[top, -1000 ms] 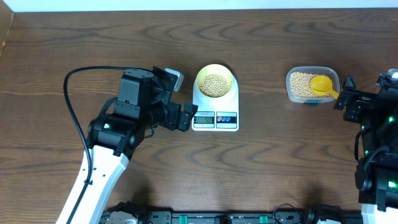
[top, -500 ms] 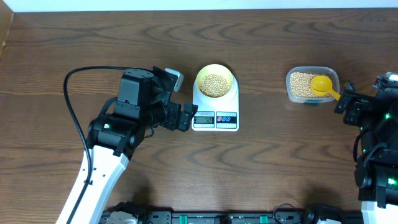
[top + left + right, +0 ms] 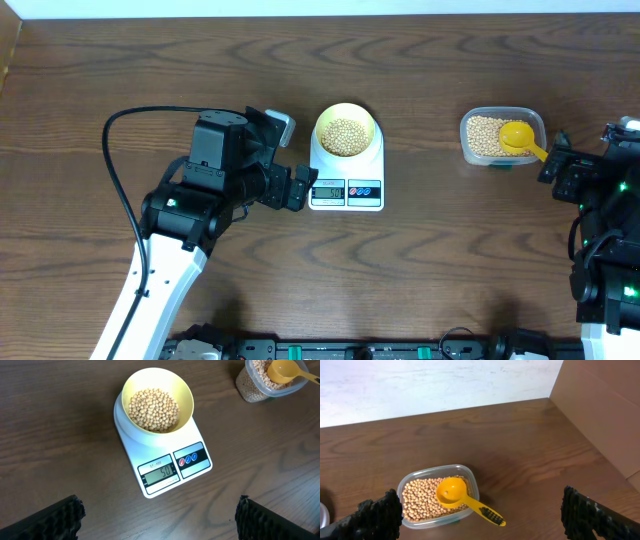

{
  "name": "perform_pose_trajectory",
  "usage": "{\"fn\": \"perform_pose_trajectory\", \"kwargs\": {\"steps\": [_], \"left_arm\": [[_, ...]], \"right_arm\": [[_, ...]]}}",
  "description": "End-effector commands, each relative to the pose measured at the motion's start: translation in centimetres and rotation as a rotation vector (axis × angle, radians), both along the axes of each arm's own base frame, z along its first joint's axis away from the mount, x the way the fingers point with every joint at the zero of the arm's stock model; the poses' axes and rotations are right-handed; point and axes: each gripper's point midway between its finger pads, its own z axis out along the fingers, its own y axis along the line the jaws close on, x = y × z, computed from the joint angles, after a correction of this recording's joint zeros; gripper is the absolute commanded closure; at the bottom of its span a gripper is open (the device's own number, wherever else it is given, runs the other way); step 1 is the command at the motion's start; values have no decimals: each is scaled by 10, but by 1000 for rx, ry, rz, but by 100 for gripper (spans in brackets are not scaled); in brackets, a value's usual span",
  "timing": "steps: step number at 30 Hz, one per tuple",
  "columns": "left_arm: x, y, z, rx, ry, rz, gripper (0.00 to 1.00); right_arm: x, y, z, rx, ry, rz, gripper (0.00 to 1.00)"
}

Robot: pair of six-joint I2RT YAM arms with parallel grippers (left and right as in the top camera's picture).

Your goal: Scoop item into bowl and weigh 50g on scale

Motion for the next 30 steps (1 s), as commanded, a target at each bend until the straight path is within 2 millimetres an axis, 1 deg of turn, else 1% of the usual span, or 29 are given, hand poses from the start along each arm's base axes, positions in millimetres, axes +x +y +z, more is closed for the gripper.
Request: {"fn": "perform_pose_trajectory", "kwargs": {"steps": [1,6,10,12,14,15,20,23,25,30], "left_arm": [[-1,-2,-1,0,1,-15,1],[-1,-2,-1,0,1,-15,1],[-1,-2,-1,0,1,-15,1],[-1,-2,-1,0,1,-15,1],[-1,-2,-1,0,1,-15,2],[-1,-2,-1,0,1,-15,1],[-1,-2,-1,0,1,-15,1],[-1,-2,-1,0,1,-15,1],[-1,-2,-1,0,1,-15,1],[-1,-2,-1,0,1,-15,1]], "right_arm": [[0,1,0,-14,4,3,1],[-2,1,-4,-10,24,3,1],[-10,2,-21,5,100,4,1],[-17,6,-30,15,142,11,1],[-23,13,-37,19,177,33,1],[-30,20,-40,18,199,51,1],[-48,41,-41,12,216,126,1],[-61,60,-42,37,219,207,1],[-66,64,-36,32,192,226,1],[-75,64,-23,25,115,228,1]]}}
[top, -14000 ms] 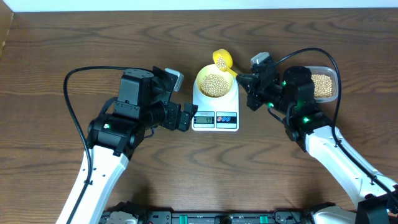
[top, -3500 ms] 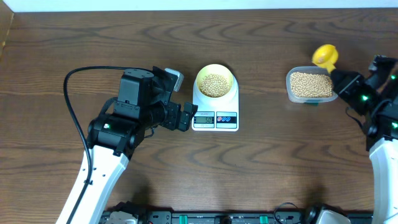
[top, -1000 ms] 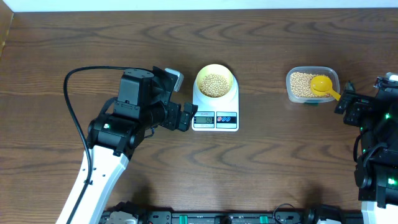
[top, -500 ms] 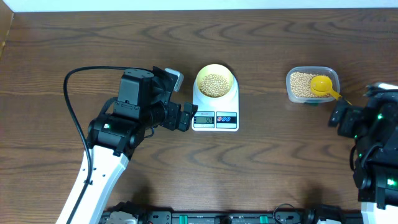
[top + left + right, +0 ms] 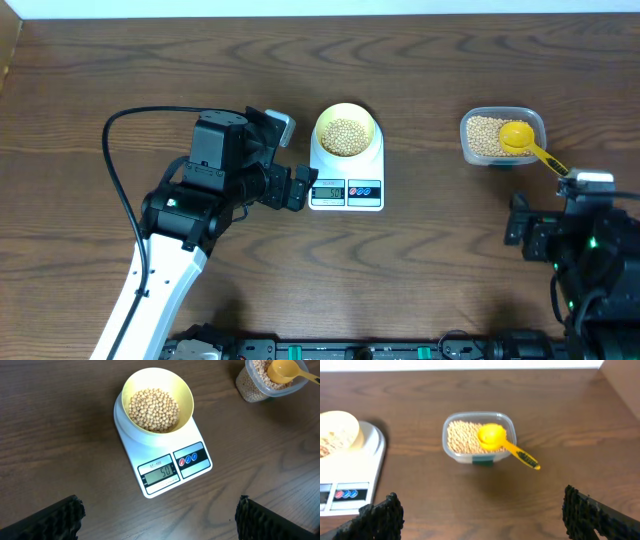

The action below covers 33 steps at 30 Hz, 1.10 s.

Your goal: Scoop item into bowl and weigh 50g on scale

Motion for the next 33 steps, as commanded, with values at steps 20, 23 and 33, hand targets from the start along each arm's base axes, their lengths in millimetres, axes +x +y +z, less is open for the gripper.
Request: {"fn": "perform_pose_trajectory", "kwargs": {"steps": [20,23,33], "left_arm": [[-1,-2,-1,0,0,-15,1],[-1,-2,-1,0,0,-15,1],[-1,-2,-1,0,0,-15,1]], "right_arm": [[12,10,-47,19,-355,51,1],[13,10,-57,19,-377,51,1],[14,10,-76,18,-468,52,1]]}}
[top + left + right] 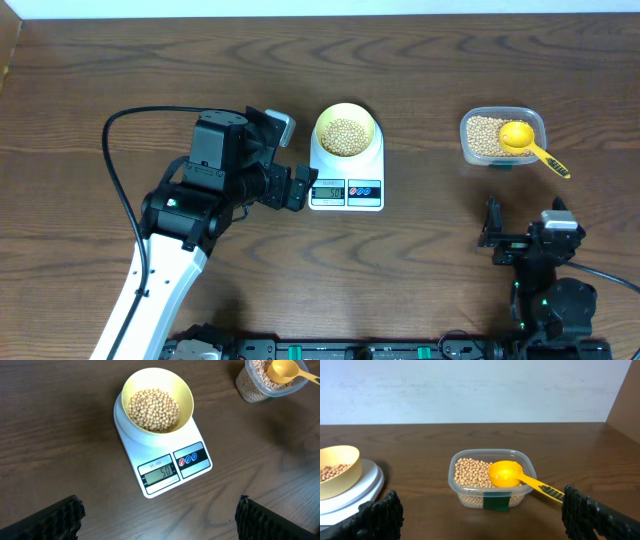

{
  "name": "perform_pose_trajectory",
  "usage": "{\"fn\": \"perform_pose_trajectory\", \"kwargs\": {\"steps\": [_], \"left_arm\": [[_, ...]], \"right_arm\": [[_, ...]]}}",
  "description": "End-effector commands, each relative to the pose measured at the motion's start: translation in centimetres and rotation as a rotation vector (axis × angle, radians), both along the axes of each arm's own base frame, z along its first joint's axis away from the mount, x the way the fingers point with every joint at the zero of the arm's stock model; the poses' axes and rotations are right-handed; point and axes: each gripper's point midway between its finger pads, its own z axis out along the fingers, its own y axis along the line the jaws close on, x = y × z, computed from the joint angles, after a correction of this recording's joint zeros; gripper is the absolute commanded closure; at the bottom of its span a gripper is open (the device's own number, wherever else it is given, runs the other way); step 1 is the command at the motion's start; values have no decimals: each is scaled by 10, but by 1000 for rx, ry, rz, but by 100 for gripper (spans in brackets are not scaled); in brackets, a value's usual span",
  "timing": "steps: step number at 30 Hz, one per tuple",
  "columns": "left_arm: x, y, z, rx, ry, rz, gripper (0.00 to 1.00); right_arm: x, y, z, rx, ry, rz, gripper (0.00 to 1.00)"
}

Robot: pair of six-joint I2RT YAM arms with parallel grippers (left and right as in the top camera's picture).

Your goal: Scoop item into bowl and weigh 50g on scale

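A yellow bowl [346, 131] [157, 402] of soybeans sits on the white scale [346, 186] [172, 467], whose display reads 50. At the right, a clear tub [501, 136] [491, 478] of soybeans holds the yellow scoop [524, 141] [512, 474], its handle over the rim. My left gripper [298, 188] [159, 519] stands open just left of the scale, empty. My right gripper [518, 240] [482, 517] is open and empty, low near the front edge, well short of the tub.
A black cable [120, 150] loops off the left arm over the table's left side. A light wall and a brown panel [625, 400] stand behind the table in the right wrist view.
My right arm has drawn back toward the front edge and dropped lower, still open. The left arm, the scale, the bowl and the scoop stand as before.
At first my right gripper was open at the far right beside the tub, the scoop lying in it and the scale reading 50. Then it stood nearer the front, below the tub. Now it is lower and further back. The left arm held still throughout.
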Motion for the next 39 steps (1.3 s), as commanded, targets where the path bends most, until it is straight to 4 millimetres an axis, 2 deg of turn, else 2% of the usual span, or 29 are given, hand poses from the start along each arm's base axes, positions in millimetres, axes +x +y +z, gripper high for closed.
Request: {"fn": "perform_pose_trajectory", "kwargs": {"steps": [1,8,12,20,27,39], "left_arm": [[-1,-2,-1,0,1,-15,1],[-1,-2,-1,0,1,-15,1],[-1,-2,-1,0,1,-15,1],[-1,-2,-1,0,1,-15,1],[-1,-2,-1,0,1,-15,1],[-1,-2,-1,0,1,-15,1]], "right_arm": [[0,2,-3,3,-26,9,1],[5,0,-11,2,-55,-3,1],[8,0,-27,2,-36,-2,1],[8,1,-25,-7,-43,3,1],[8,14,-27,-44,-34,64,1],[8,10,-27,-44,-33,51,1]]}}
